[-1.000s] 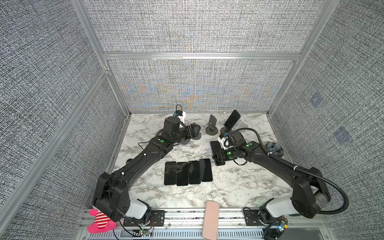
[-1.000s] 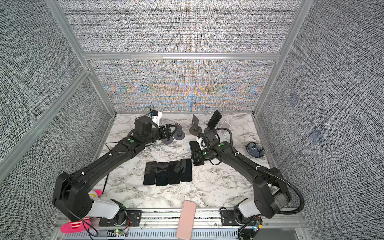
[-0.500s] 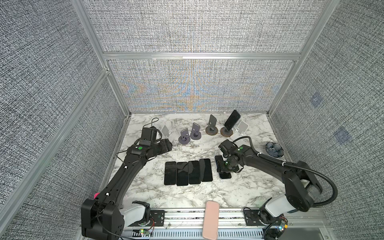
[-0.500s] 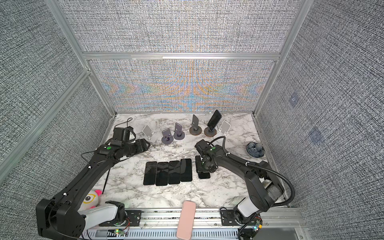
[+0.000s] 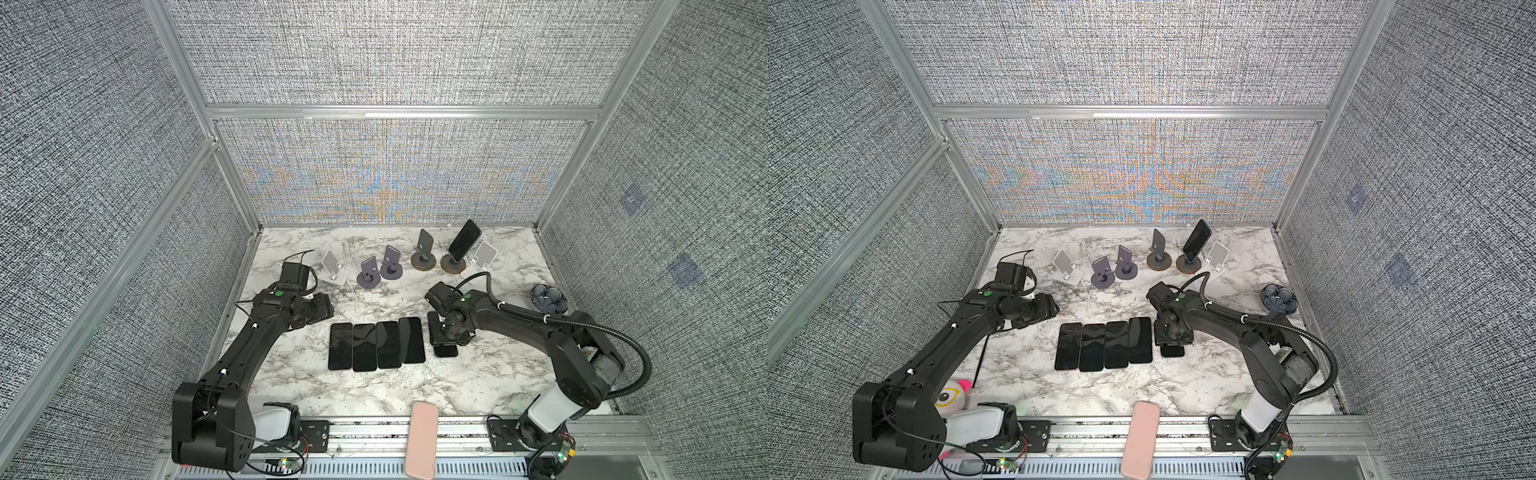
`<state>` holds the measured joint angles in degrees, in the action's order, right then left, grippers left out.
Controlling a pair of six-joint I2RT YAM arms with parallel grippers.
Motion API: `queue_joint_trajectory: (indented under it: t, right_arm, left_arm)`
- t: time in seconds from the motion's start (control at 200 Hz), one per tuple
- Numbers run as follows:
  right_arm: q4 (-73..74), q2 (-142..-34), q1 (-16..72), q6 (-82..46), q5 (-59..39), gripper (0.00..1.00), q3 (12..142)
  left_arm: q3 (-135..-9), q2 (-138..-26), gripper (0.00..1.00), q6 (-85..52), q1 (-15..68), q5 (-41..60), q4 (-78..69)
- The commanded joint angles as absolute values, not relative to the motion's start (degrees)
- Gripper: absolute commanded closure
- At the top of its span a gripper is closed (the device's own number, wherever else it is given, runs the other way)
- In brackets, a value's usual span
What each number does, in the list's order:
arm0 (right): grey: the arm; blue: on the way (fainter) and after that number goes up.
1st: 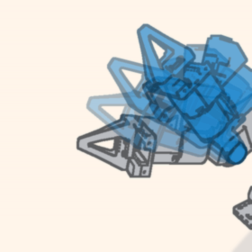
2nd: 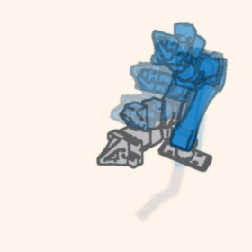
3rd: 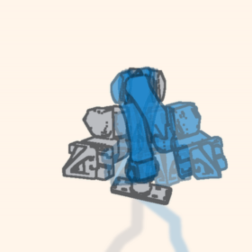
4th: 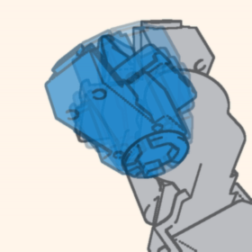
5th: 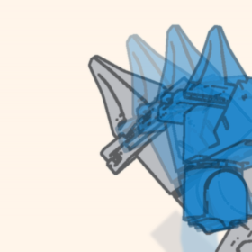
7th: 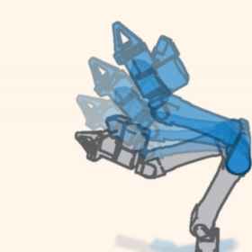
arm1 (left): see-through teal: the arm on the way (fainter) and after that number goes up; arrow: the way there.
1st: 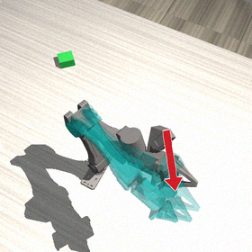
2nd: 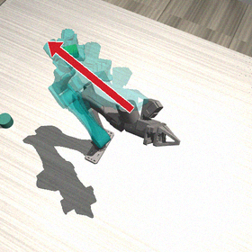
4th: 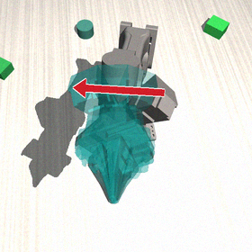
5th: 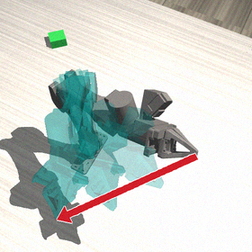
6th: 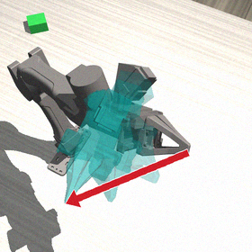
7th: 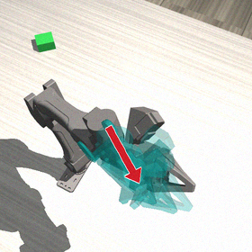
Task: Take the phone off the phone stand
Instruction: 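Lower the blue-edged phone flat at the end of the row with the right gripper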
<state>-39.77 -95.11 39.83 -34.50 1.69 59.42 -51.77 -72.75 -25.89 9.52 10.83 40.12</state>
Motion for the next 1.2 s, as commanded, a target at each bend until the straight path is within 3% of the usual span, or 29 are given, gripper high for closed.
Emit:
queue_joint_trajectory:
  t: [0.0,0.19,0.4,0.81,1.196]
  right_arm:
    - [-40.16,-96.50,40.17,-35.51,2.72,0.73,60.40]
    - [-40.37,-98.51,40.88,-35.79,2.31,0.68,61.66]
    - [-39.20,-99.54,41.06,-35.70,0.09,0.51,61.45]
    - [-39.58,-99.72,41.14,-34.63,0.13,0.28,62.18]
    - [-40.03,-95.58,40.80,-33.73,1.13,0.26,61.29]
  left_arm:
    - [-51.44,-73.28,0.28,-24.85,8.75,12.43,37.94]
    - [-51.16,-72.64,0.27,-25.39,7.76,13.49,37.88]
    - [-51.25,-73.54,0.27,-25.45,7.69,15.25,37.71]
    - [-50.90,-72.77,0.27,-25.93,7.35,14.71,37.79]
    - [-50.71,-72.29,0.27,-25.84,7.29,14.90,37.78]
